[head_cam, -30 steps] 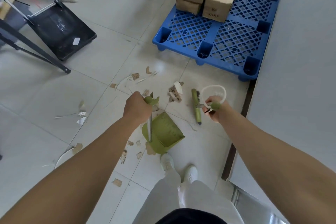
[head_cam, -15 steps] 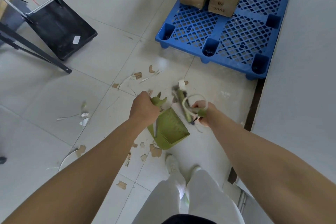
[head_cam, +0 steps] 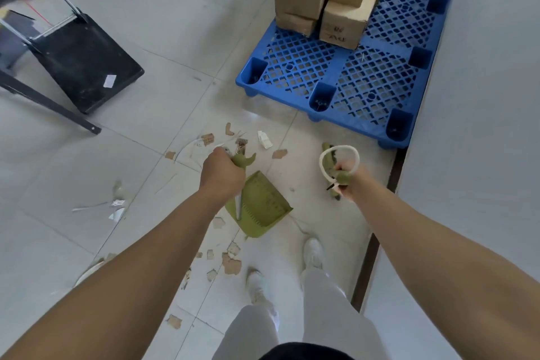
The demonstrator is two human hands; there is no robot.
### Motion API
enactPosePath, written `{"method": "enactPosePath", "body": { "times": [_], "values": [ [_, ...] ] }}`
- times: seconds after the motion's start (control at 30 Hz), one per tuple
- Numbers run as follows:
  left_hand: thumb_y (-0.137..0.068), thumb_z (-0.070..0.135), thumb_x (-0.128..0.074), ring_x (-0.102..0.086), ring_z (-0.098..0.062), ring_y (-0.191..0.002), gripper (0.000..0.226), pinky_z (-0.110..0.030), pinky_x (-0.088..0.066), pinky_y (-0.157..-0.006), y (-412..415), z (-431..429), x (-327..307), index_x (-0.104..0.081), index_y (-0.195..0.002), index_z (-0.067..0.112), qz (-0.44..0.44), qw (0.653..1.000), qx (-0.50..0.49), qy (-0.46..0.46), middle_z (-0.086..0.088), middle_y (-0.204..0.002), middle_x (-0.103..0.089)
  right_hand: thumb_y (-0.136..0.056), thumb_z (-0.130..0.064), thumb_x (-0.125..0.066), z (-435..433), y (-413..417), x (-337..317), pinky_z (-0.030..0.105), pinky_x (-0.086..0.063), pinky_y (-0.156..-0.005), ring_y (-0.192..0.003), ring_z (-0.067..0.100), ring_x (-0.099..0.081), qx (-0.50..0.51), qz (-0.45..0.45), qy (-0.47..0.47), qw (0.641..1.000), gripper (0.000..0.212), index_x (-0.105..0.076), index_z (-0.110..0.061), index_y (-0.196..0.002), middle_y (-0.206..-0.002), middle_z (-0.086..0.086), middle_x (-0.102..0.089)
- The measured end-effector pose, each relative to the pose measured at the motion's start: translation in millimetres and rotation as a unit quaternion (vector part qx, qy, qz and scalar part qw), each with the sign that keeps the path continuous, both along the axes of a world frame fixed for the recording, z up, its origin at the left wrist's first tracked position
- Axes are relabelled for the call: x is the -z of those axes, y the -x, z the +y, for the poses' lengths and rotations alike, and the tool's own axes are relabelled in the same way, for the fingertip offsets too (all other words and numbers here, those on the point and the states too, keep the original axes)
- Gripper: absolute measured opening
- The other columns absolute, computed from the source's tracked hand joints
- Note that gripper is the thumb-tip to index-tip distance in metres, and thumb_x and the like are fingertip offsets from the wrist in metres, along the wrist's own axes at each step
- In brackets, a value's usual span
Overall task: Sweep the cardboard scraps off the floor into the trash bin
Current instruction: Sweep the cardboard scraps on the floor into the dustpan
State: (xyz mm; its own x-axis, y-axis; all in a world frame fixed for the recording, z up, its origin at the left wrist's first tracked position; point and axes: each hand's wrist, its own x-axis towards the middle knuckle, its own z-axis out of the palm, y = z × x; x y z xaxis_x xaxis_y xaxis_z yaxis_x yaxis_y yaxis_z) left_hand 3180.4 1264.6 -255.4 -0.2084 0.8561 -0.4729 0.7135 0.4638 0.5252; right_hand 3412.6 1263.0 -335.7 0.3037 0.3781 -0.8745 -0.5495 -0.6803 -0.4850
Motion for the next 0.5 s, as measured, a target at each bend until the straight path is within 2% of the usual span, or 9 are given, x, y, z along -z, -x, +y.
{"method": "enactPosePath", "body": {
  "times": [0.07,0.1,0.13,0.2,0.27,0.4,0.5],
  "values": [
    [-0.087,0.008,-0.059,-0.055,-0.028,-0.087,0.018,-0.032,-0.041,-0.064,-17.4,10.4,0.1,-0.052,-0.102,0.001,0.008,1.000,0.003,0.001,-0.008,-0.092,-0.056,-0.093,0.005,-0.039,5.0,-24.8,-1.0,0.027,-0.044,-0.047,-0.062,0.016,-0.048,0.023,-0.007,0.007,1.000,0.019,-0.049,-0.008,-0.083,-0.079,0.009,-0.048],
    [-0.087,0.008,-0.059,-0.057,-0.030,-0.091,0.020,-0.033,-0.043,-0.065,-26.1,15.5,0.9,-0.052,-0.105,0.000,0.010,1.000,0.002,0.003,-0.012,-0.097,-0.058,-0.094,0.005,-0.041,6.9,-38.0,-1.1,0.028,-0.046,-0.048,-0.064,0.017,-0.050,0.030,-0.009,0.013,0.999,0.018,-0.052,-0.009,-0.097,-0.080,0.010,-0.049],
    [-0.087,0.008,-0.059,-0.058,-0.031,-0.094,0.022,-0.034,-0.043,-0.066,-34.7,20.6,2.1,-0.052,-0.106,0.000,0.012,1.000,0.001,0.004,-0.013,-0.101,-0.059,-0.094,0.004,-0.043,10.2,-51.8,0.6,0.027,-0.049,-0.044,-0.065,0.018,-0.053,0.035,-0.010,0.016,0.999,0.025,-0.052,-0.012,-0.110,-0.080,0.010,-0.050],
    [-0.087,0.008,-0.059,-0.058,-0.031,-0.095,0.021,-0.036,-0.045,-0.069,-51.1,30.1,5.3,-0.052,-0.104,0.001,0.015,1.000,0.003,0.002,-0.014,-0.103,-0.059,-0.093,0.002,-0.046,18.3,-76.5,4.1,0.018,-0.048,-0.034,-0.066,0.019,-0.056,0.040,-0.020,0.023,0.999,0.035,-0.050,-0.013,-0.124,-0.081,0.010,-0.053],
    [-0.087,0.009,-0.060,-0.055,-0.028,-0.089,0.019,-0.037,-0.047,-0.072,-64.8,38.0,8.8,-0.052,-0.103,0.002,0.019,1.000,0.004,0.001,-0.012,-0.101,-0.058,-0.094,-0.002,-0.049,28.0,-94.6,8.4,0.016,-0.045,-0.030,-0.064,0.019,-0.055,0.030,-0.020,0.034,0.999,0.032,-0.050,-0.013,-0.124,-0.080,0.010,-0.053],
    [-0.087,0.008,-0.061,-0.052,-0.025,-0.085,0.018,-0.037,-0.044,-0.070,-79.5,50.7,13.7,-0.051,-0.100,0.003,0.027,1.000,-0.006,0.007,-0.009,-0.095,-0.055,-0.095,-0.005,-0.050,50.6,-100.4,16.3,0.016,-0.044,-0.030,-0.061,0.017,-0.053,-0.003,0.010,0.050,0.999,0.008,-0.051,-0.010,-0.101,-0.079,0.011,-0.053],
    [-0.087,0.007,-0.060,-0.049,-0.024,-0.081,0.014,-0.034,-0.042,-0.066,-80.8,58.3,13.8,-0.048,-0.095,0.005,0.034,0.999,-0.023,0.008,-0.006,-0.090,-0.052,-0.093,0.000,-0.047,71.1,-75.8,22.6,0.019,-0.049,-0.035,-0.060,0.017,-0.055,-0.044,0.022,0.053,0.997,0.029,-0.048,-0.018,-0.115,-0.079,0.011,-0.053]
  ]
}}
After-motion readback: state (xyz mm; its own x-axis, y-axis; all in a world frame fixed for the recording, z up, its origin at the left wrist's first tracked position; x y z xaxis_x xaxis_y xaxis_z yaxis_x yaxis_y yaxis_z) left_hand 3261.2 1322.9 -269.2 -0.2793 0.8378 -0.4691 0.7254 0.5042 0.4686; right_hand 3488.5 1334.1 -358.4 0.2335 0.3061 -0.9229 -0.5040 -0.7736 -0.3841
